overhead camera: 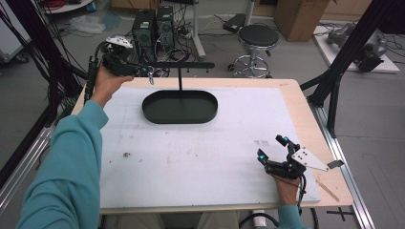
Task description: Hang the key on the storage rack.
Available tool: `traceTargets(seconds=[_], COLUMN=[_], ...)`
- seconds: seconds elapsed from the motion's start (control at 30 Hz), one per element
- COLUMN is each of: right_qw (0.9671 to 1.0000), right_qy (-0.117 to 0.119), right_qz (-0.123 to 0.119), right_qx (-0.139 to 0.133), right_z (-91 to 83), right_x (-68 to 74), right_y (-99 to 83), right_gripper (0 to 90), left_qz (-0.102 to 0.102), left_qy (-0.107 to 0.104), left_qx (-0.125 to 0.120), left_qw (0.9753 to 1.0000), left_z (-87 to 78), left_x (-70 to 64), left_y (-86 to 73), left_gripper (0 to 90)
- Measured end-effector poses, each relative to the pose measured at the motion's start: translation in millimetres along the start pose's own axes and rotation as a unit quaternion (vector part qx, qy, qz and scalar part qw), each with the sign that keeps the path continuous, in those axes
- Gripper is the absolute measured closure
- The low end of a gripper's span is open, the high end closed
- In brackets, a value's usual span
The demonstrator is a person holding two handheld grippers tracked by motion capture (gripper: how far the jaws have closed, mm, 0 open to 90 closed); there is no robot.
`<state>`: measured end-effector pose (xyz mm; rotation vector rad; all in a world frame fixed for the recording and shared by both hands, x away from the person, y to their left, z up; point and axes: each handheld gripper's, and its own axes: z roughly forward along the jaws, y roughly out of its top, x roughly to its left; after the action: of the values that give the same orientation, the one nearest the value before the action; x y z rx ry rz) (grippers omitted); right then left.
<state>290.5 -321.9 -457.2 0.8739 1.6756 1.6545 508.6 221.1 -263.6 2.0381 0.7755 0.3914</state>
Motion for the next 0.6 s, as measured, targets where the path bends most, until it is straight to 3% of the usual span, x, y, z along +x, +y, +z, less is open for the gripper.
traceTargets(seconds=[0.3, 0.6], right_qw=[1.0, 1.0], right_qy=[0.0, 0.0], right_qz=[-0.002, -0.002], right_qx=[0.0, 0.0], right_z=[0.0, 0.0], right_x=[0.0, 0.0], right_y=[0.1, 0.0], right_gripper=[8.1, 8.1], left_qz=[-0.014, -0.015], left_qy=[0.0, 0.009], left_qx=[0.001, 0.013], left_qw=[0.9999, 0.9998], left_z=[2.9, 4.5], left_x=[4.5, 6.5], left_y=[-3.8, -6.1], left_gripper=[88.5, 88.5])
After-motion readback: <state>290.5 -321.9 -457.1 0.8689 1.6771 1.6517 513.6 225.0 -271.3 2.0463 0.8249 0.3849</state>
